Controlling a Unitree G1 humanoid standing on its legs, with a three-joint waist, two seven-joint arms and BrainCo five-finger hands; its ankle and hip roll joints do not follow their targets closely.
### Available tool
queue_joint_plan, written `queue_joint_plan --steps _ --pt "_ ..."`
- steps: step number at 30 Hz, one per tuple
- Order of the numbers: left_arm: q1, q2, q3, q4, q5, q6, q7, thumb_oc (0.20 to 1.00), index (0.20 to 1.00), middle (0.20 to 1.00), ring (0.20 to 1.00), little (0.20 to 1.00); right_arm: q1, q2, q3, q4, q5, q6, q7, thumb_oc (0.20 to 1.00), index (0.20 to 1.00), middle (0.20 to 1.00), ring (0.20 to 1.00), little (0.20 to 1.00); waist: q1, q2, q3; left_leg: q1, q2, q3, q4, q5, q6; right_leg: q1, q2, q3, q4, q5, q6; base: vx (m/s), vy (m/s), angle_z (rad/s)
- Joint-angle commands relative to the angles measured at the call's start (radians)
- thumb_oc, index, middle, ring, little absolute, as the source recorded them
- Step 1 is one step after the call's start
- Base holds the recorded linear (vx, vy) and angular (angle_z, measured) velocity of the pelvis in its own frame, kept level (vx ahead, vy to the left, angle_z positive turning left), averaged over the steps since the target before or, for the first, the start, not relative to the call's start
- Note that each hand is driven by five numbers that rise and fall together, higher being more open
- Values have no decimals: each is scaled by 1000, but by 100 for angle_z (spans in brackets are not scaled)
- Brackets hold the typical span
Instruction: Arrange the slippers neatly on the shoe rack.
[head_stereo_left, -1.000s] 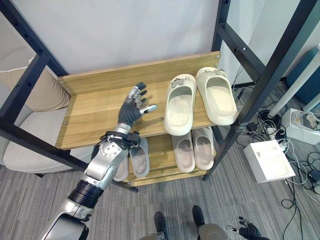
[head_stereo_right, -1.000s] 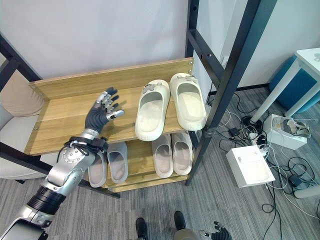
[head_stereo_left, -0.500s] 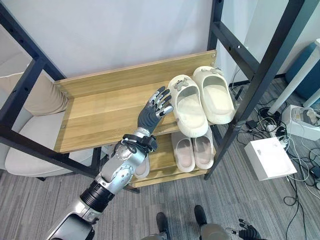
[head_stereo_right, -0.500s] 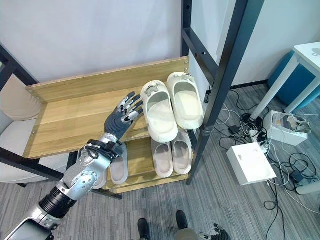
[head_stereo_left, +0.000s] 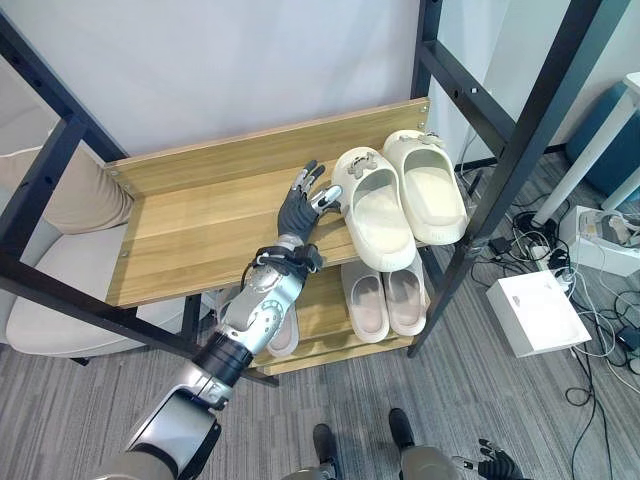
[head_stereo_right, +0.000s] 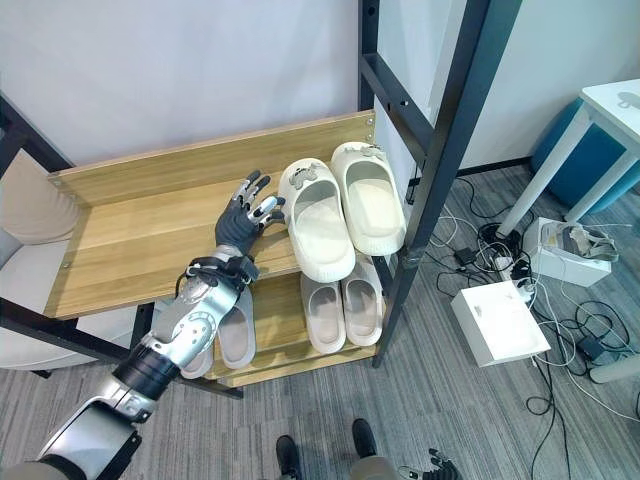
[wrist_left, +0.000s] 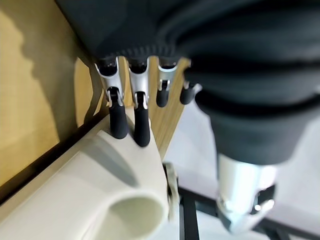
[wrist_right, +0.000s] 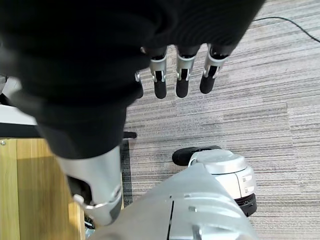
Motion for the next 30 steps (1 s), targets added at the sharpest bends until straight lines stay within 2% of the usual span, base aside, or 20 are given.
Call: queue_joint_plan --steps 1,7,9,13,14,15,16,17,20,26,29,30 --pt "-149 -96 -66 113 57 -2 -6 1000 1000 1000 1000 1000 12 -30 26 -42 13 -2 -12 1000 1000 1000 1000 1000 -70 -30 -13 50 63 -25 -1 -30 -68 23 -17 -13 0 -71 47 6 -1 -4" --pt "-184 -118 -67 140 97 -1 7 1000 1000 1000 1000 1000 5 -24 31 -40 19 -2 -17 1000 1000 1000 1000 1000 -73 -30 -13 50 62 -24 -1 -30 -67 22 -18 -11 0 -70 48 5 -1 -3" --pt "-193 -111 -70 161 140 7 11 1000 1000 1000 1000 1000 3 -22 33 -38 21 -4 -15 1000 1000 1000 1000 1000 -72 -31 -13 51 61 -25 -1 -31 -67 22 -19 -13 0 -69 48 0 0 0" --pt "-215 -70 -43 208 320 23 41 1000 1000 1000 1000 1000 4 -13 34 -32 23 -11 -11 1000 1000 1000 1000 1000 -63 -33 -14 56 60 -29 -1 -32 -67 32 -20 -20 0 -74 48 0 0 0" --pt "-214 -70 -43 208 321 23 41 1000 1000 1000 1000 1000 4 -13 34 -32 23 -11 -11 1000 1000 1000 1000 1000 -63 -33 -14 57 60 -30 -1 -32 -67 33 -20 -20 0 -74 48 0 0 0" --pt "-238 -44 -24 251 465 32 80 1000 1000 1000 1000 1000 1 -7 37 -27 24 -20 -9 1000 1000 1000 1000 1000 -60 -36 -15 57 60 -32 -1 -32 -68 36 -20 -23 0 -77 48 0 0 0" --pt "-238 -45 -24 252 466 31 80 1000 1000 1000 1000 1000 0 -7 37 -26 24 -20 -9 1000 1000 1000 1000 1000 -61 -36 -14 57 60 -33 -1 -32 -68 37 -21 -23 0 -77 48 0 0 0" --pt "-280 0 -6 319 691 53 150 1000 1000 1000 1000 1000 -8 -5 43 -22 28 -39 -10 1000 1000 1000 1000 1000 -60 -42 -15 57 61 -34 -1 -33 -71 40 -21 -27 0 -79 48 0 0 0" --pt "-299 35 10 319 816 64 229 1000 1000 1000 1000 1000 -19 -4 50 -22 34 -56 -16 1000 1000 1000 1000 1000 -55 -48 -17 58 61 -36 -1 -35 -73 43 -21 -34 0 -80 50 0 0 0" --pt "-237 80 77 149 880 46 260 1000 1000 1000 1000 1000 -18 3 41 -17 29 -67 -25 1000 1000 1000 1000 1000 -37 -54 -19 58 61 -41 -1 -38 -74 48 -22 -42 0 -84 50 0 0 0" --pt "-158 93 121 44 871 29 239 1000 1000 1000 1000 1000 -16 7 32 -9 29 -65 -22 1000 1000 1000 1000 1000 -27 -55 -19 62 60 -44 -1 -40 -75 52 -20 -45 0 -87 48 -3 2 6" --pt "-102 92 150 -41 820 6 207 1000 1000 1000 1000 1000 -18 12 28 -4 27 -62 -21 1000 1000 1000 1000 1000 -18 -56 -18 62 59 -46 -1 -39 -74 54 -20 -49 0 -87 48 -14 -1 13"
